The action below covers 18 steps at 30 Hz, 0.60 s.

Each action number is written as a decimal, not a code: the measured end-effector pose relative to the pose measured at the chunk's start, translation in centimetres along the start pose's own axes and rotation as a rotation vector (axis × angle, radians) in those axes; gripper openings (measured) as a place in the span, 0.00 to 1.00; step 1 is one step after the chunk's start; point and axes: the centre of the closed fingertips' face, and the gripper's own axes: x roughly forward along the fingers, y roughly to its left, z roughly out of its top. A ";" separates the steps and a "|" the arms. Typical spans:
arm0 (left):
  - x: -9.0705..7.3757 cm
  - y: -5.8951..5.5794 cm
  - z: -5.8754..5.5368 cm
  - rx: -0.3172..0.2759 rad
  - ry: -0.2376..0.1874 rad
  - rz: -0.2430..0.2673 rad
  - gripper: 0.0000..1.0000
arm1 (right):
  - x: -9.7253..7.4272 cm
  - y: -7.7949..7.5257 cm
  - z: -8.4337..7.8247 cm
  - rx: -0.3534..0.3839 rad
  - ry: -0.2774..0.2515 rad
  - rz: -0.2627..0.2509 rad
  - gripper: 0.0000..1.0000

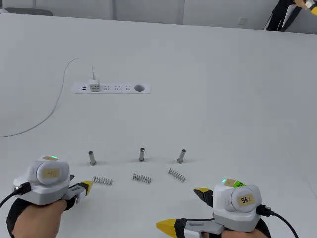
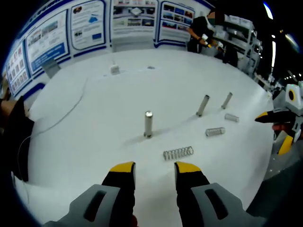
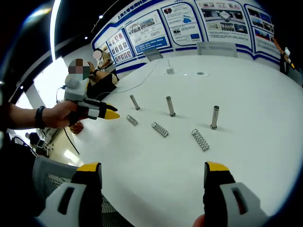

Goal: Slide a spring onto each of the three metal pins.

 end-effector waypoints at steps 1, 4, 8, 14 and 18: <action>-0.3 0.0 -0.1 0.001 0.000 -0.004 0.34 | 0.0 -0.1 0.0 0.001 -0.001 0.000 0.90; -0.8 -0.3 -0.1 0.001 -0.012 -0.024 0.37 | 0.1 -0.1 0.1 0.001 -0.003 0.001 0.90; -1.4 -0.8 -0.2 0.023 -0.021 -0.037 0.40 | 0.2 0.1 0.1 0.002 -0.003 0.007 0.90; -2.4 -1.3 -0.7 0.029 -0.026 -0.055 0.44 | 0.4 0.3 0.1 0.002 -0.004 0.016 0.90; -2.7 -1.8 -0.9 0.013 -0.032 -0.081 0.48 | 0.4 0.3 0.1 0.002 -0.004 0.017 0.90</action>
